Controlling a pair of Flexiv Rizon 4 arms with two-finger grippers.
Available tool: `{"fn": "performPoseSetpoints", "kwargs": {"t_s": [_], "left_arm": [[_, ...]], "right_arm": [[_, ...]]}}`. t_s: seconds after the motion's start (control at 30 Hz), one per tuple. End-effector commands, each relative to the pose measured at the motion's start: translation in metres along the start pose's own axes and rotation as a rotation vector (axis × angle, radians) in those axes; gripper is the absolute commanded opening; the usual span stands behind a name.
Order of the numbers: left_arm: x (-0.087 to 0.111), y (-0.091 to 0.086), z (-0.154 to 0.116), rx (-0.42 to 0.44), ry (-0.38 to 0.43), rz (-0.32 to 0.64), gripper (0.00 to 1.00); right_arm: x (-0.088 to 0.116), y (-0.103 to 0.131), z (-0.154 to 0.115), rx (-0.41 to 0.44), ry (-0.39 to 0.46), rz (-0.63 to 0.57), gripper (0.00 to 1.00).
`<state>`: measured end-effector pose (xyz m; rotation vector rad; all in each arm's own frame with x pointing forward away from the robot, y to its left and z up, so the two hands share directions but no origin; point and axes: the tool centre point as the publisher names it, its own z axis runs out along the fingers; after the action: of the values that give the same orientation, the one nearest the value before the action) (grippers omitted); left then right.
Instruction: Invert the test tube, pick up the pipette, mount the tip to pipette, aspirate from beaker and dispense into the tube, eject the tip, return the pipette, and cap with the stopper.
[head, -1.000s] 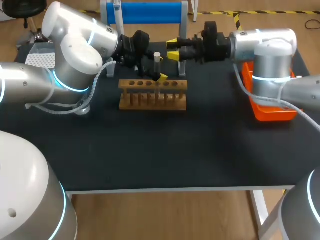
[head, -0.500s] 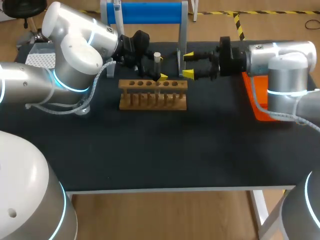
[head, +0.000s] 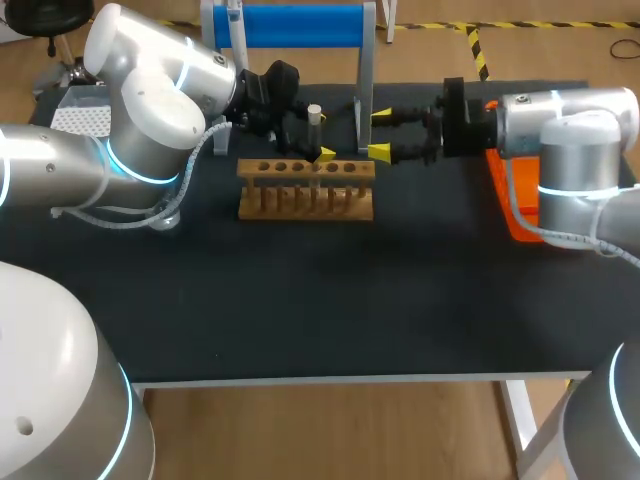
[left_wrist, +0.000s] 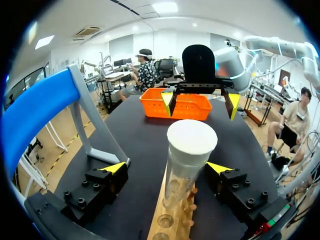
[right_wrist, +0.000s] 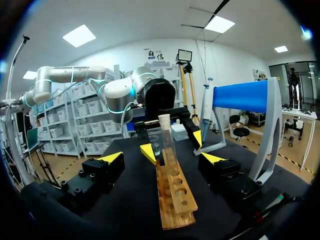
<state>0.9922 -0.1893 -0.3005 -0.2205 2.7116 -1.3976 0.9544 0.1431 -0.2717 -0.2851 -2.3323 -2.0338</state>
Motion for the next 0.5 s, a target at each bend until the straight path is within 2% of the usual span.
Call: {"fn": "performPoseSetpoints", "kwargs": {"t_s": [0.03,0.5], "left_arm": [[-0.001,0.001,-0.002,0.0,-0.001,-0.004,1.0],[0.003,0.011,-0.017,0.012,-0.041,-0.031,1.0]], "right_arm": [[0.001,0.001,-0.001,0.002,-0.001,0.0,1.0],[0.001,0.001,-0.001,0.002,-0.001,0.0,1.0]]}}
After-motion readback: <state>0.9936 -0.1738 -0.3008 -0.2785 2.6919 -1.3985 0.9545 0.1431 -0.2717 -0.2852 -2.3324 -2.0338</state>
